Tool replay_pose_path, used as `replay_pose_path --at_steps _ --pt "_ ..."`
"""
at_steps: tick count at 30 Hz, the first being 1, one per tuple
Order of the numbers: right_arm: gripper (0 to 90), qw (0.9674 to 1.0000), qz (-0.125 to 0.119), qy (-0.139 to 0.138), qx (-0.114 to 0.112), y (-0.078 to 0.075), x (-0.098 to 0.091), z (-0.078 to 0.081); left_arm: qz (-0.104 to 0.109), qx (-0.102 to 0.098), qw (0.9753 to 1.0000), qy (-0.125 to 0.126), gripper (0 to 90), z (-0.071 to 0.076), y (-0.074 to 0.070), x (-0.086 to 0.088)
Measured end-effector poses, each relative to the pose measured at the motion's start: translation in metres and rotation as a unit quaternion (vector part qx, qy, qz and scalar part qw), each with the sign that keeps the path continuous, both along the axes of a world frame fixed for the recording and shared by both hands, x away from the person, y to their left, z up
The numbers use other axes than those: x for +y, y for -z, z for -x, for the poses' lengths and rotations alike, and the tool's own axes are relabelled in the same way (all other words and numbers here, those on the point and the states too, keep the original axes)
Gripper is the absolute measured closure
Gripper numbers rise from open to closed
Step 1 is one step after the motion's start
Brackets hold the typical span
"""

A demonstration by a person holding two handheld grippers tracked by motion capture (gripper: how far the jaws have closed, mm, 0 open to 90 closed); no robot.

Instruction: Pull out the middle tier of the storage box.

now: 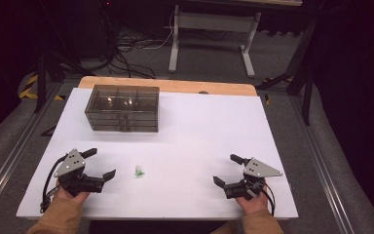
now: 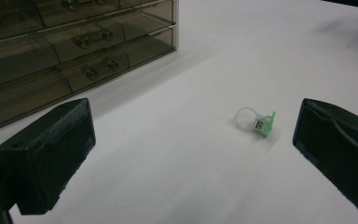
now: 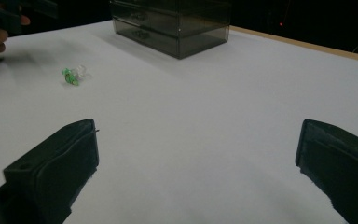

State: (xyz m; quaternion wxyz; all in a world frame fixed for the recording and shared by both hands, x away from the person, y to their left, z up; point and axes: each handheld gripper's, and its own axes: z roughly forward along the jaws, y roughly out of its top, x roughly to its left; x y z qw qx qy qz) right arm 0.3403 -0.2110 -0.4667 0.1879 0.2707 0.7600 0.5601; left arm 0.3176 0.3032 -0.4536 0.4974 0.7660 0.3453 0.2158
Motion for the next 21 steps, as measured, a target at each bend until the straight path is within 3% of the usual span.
replay_pose_path --at_steps 5,14,21 --pt "0.0 1.0000 -0.002 0.000 -0.001 0.000 -0.001 0.001 -0.017 -0.008 0.9998 0.011 0.5 -0.003 -0.010 -0.004" --pt "0.0 0.9999 0.011 -0.002 -0.004 0.001 0.002 0.001 -0.010 -0.001 0.9996 0.025 0.2 -0.008 -0.016 -0.009" --pt "0.0 0.9999 0.014 -0.003 -0.003 0.001 0.003 0.001 -0.003 0.003 0.9999 0.016 1.8 -0.018 -0.019 -0.008"
